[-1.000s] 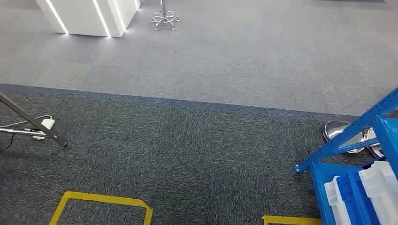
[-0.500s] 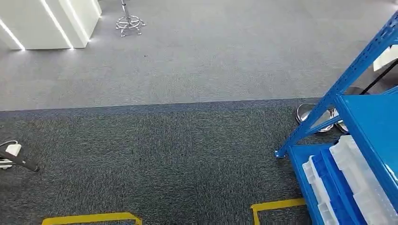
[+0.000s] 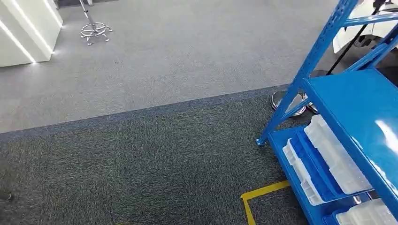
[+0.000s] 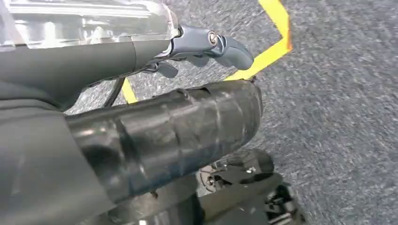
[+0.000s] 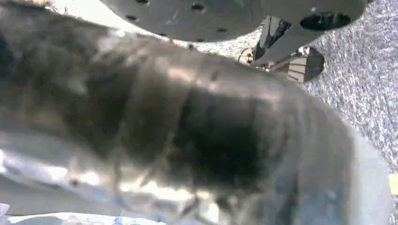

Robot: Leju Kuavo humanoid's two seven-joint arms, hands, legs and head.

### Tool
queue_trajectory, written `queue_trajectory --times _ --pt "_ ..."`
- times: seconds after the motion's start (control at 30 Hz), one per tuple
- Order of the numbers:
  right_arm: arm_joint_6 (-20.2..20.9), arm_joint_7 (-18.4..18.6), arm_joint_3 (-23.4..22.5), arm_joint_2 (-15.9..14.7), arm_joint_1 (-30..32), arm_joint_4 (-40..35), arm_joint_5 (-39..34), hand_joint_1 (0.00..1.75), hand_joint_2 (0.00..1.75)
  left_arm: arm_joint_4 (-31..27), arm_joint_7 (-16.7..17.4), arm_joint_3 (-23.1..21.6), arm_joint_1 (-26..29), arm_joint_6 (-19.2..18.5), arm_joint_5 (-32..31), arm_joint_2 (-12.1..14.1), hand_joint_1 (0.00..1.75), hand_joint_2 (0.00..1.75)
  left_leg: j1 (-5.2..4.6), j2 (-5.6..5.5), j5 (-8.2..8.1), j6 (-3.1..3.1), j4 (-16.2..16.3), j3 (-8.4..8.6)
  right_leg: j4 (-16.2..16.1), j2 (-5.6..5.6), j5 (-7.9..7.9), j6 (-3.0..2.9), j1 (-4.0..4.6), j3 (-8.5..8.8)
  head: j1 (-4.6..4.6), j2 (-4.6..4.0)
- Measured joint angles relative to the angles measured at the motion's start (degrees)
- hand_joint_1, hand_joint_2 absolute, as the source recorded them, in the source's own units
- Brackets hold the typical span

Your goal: Take the parts from the cabinet and place them on the table.

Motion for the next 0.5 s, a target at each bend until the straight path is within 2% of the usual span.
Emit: queue_trajectory --times 0.07,0.1,0.13,0.17,0.23,0.27,0.3,0.33,0.37,0.4,0.43,0.47,0.5 --pt "0.2 0.0 0.0 0.0 0.2 0.0 0.1 0.00 0.00 0.0 0.0 0.0 -0.2 -0.1 0.0 0.0 0.00 0.00 0.00 0.98 -0.12 -0.61 -0.2 0.53 -0.2 1.19 0.06 -0.62 -0.04 -0.10 0.02 0.00" --pt "0.2 0.0 0.0 0.0 0.2 0.0 0.1 0.00 0.00 0.0 0.0 0.0 -0.3 -0.1 0.0 0.0 0.00 0.00 0.34 0.29 -0.82 -1.07 0.2 0.44 -0.7 1.92 0.37 -1.13 -0.53 0.30 -0.04 0.00" --pt "0.2 0.0 0.0 0.0 0.2 0.0 0.1 0.00 0.00 0.0 -0.1 0.0 -0.3 -0.1 0.0 0.0 0.00 0.00 0.46 -2.66 -2.31 -1.34 2.2 -0.33 -0.7 2.42 0.45 -1.30 -0.56 0.27 -0.04 0.00" --pt "0.2 0.0 0.0 0.0 0.1 0.0 0.1 0.00 0.00 0.0 -0.1 0.0 -0.3 -0.2 0.0 0.0 0.00 0.00 0.57 -4.54 -4.59 -1.43 6.2 -2.16 -0.7 2.84 0.52 -1.72 -0.55 0.15 -0.11 0.00" --pt "0.2 0.0 0.0 0.0 0.0 0.0 0.1 0.00 0.00 0.0 0.0 0.0 -0.1 -0.2 0.0 0.0 0.00 0.00 0.59 -5.66 -8.06 -1.58 14.6 -6.29 -0.6 4.25 0.56 -1.86 -0.40 0.02 -0.09 0.00" --pt "0.2 0.0 0.0 0.0 0.0 0.0 0.1 0.00 0.00 0.0 0.0 0.0 0.0 -0.2 0.0 0.0 0.00 0.00 0.59 -5.82 -8.33 -1.60 17.1 -7.68 -0.6 5.08 0.55 -1.87 -0.32 0.03 -0.11 0.00" --pt "0.2 0.0 0.0 0.0 0.1 0.0 0.2 0.00 0.00 0.0 0.0 0.0 0.2 -0.2 0.0 0.0 0.00 0.00 0.59 -5.85 -6.97 -1.46 16.7 -7.75 -0.5 5.96 0.54 -1.88 -0.27 0.11 -0.09 0.00" --pt "0.2 0.0 0.0 0.0 0.1 0.0 0.1 0.00 0.00 0.0 0.0 0.0 0.2 -0.2 0.0 0.0 0.00 0.00 0.59 -5.99 -4.51 -1.23 13.8 -6.77 -0.5 6.82 0.54 -1.87 -0.24 0.17 -0.11 0.00" --pt "0.2 0.0 0.0 0.0 0.1 0.0 0.1 0.00 0.00 0.0 0.0 0.0 0.1 -0.2 0.1 0.1 0.00 0.00 0.58 -6.47 -1.71 -0.94 9.4 -4.98 -0.4 7.65 0.54 -1.86 -0.21 0.24 -0.09 0.00" --pt "0.2 0.0 0.0 0.0 0.1 0.0 0.1 0.00 0.00 0.0 0.0 0.0 0.1 -0.2 0.0 0.1 0.00 0.00 0.58 -7.87 0.80 -0.60 4.6 -3.00 -0.4 8.36 0.55 -1.81 -0.21 0.30 -0.11 0.00" --pt "0.2 0.0 0.0 0.0 0.1 0.0 0.2 0.00 0.00 0.0 0.0 0.0 0.2 -0.2 0.0 0.1 0.00 0.00 0.59 -11.19 1.25 -0.19 1.5 -1.94 -0.3 8.90 0.55 -1.65 -0.25 0.14 -0.06 0.00" --pt "0.2 0.0 0.0 0.0 -0.1 0.0 0.2 0.00 0.00 0.0 0.0 0.1 0.2 -0.2 0.1 0.1 0.00 0.00 0.82 -11.44 1.06 -0.35 0.3 -1.77 0.1 9.57 0.52 -1.21 0.00 -0.16 -0.04 0.00" --pt "0.2 0.1 0.0 0.0 0.0 0.0 0.3 0.00 0.00 0.0 0.0 0.1 -0.1 -0.2 0.0 0.1 0.00 0.00 0.53 -10.79 1.08 -0.39 0.5 -1.65 -0.1 10.04 0.68 -0.82 -0.29 -0.38 -0.09 0.00"
